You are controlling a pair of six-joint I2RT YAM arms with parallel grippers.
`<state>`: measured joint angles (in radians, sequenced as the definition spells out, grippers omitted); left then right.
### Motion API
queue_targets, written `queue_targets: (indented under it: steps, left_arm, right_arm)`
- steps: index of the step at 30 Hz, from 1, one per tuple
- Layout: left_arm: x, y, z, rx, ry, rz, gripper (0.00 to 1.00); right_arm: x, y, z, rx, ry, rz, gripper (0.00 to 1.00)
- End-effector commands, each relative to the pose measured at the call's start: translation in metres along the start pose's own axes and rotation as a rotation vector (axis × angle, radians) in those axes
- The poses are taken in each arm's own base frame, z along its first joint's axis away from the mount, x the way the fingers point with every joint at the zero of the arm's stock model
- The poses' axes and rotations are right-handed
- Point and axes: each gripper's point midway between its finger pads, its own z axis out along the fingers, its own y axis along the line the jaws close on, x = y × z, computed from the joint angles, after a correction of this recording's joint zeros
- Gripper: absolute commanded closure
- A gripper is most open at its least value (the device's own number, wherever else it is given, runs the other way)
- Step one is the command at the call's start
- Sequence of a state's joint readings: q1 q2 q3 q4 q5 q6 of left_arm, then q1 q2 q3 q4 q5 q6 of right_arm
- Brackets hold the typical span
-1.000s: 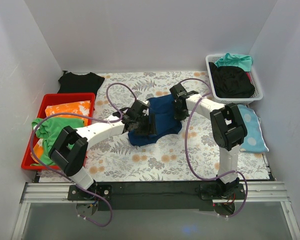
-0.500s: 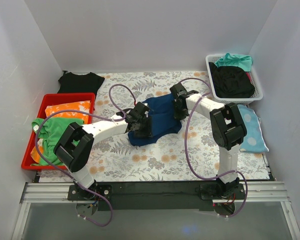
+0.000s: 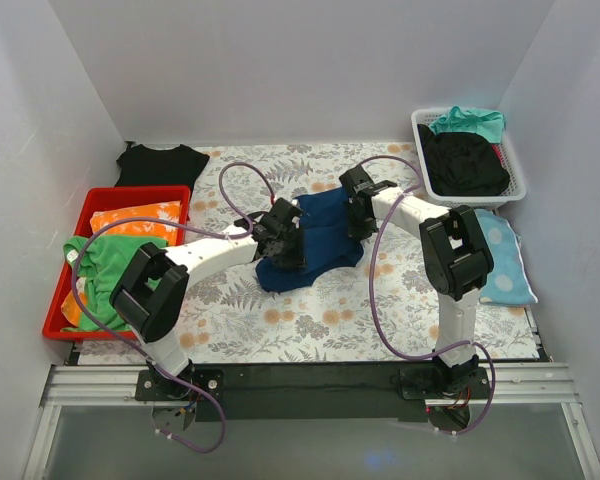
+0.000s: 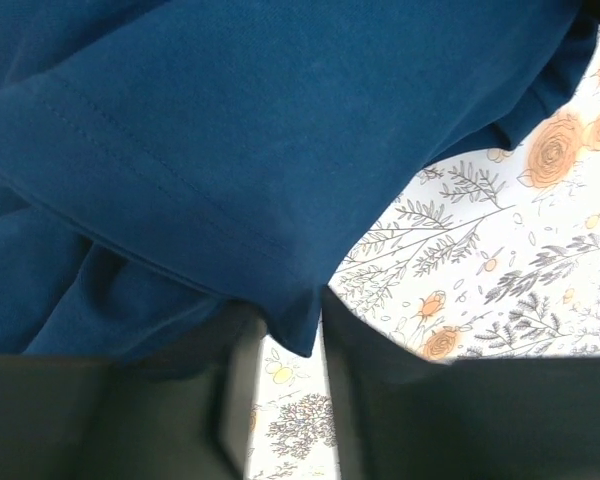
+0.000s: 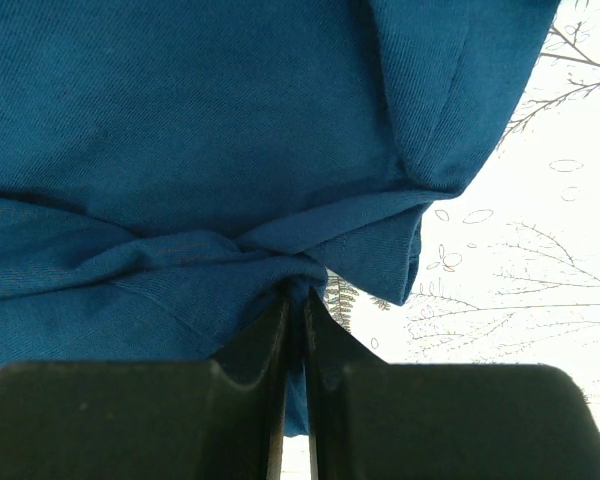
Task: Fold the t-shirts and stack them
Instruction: Flatten out the tshirt
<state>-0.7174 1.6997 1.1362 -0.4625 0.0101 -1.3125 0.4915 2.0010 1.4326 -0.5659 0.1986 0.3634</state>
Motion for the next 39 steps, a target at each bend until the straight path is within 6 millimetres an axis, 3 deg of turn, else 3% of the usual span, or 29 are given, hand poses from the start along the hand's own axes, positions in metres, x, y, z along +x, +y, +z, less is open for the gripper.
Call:
queue_targets:
  steps: [1,2,4,8,12,13,17,20,21,24,26,30,32,34,38,39]
  left_arm:
    - [-0.018,-0.014,-0.005,0.027,-0.048,0.022,0.8]
    - [-0.021,-0.016,-0.007,0.032,-0.057,0.025,0.83]
    - [-0.029,-0.02,-0.011,0.037,-0.079,0.031,1.0]
    - [-0.046,-0.023,-0.025,0.009,-0.123,0.035,1.0]
    - [-0.092,-0.018,-0.063,-0.1,-0.278,0.049,1.0]
    - [-0.108,-0.009,-0.076,-0.168,-0.351,0.064,1.0]
    - [-0.167,-0.021,-0.134,-0.211,-0.555,0.09,1.0]
    - [-0.192,-0.028,-0.157,-0.224,-0.643,0.102,1.0]
    - [-0.205,-0.036,-0.171,-0.211,-0.689,0.093,1.0]
    - [-0.229,-0.037,-0.189,-0.26,-0.781,0.092,1.0]
    - [-0.246,-0.032,-0.199,-0.32,-0.861,0.084,1.0]
    - [-0.276,-0.024,-0.205,-0.457,-0.958,0.154,1.0]
    - [-0.294,-0.026,-0.209,-0.469,-0.998,0.149,1.0]
    - [-0.309,-0.029,-0.217,-0.481,-1.032,0.157,1.0]
    - [-0.334,-0.025,-0.228,-0.506,-1.077,0.146,1.0]
    - [-0.337,-0.025,-0.23,-0.511,-1.085,0.144,1.0]
  right_arm:
    - [-0.014,-0.002,-0.006,0.0,-0.049,0.01,0.87]
    - [-0.015,-0.003,-0.006,0.004,-0.05,0.011,0.87]
    - [-0.015,-0.004,-0.008,0.007,-0.051,0.013,0.87]
    - [-0.018,-0.007,-0.015,0.018,-0.064,0.008,0.84]
    - [-0.027,-0.015,-0.04,0.043,-0.123,0.015,0.45]
    - [-0.03,-0.017,-0.046,0.047,-0.139,0.019,0.4]
    - [-0.04,-0.027,-0.08,0.064,-0.226,0.038,0.31]
    - [-0.05,-0.03,-0.111,0.049,-0.306,0.055,0.2]
    - [-0.053,-0.031,-0.124,0.04,-0.336,0.059,0.13]
    - [-0.053,-0.028,-0.139,0.004,-0.381,-0.003,0.02]
    - [-0.047,-0.02,-0.143,-0.035,-0.375,-0.084,0.02]
    - [-0.041,0.001,-0.159,-0.111,-0.467,-0.172,0.14]
    - [-0.026,0.016,-0.155,-0.175,-0.47,-0.209,0.2]
    - [-0.028,0.032,-0.166,-0.235,-0.542,-0.223,0.21]
    - [-0.007,0.067,-0.154,-0.393,-0.49,-0.275,0.24]
    - [-0.002,0.076,-0.144,-0.411,-0.45,-0.297,0.27]
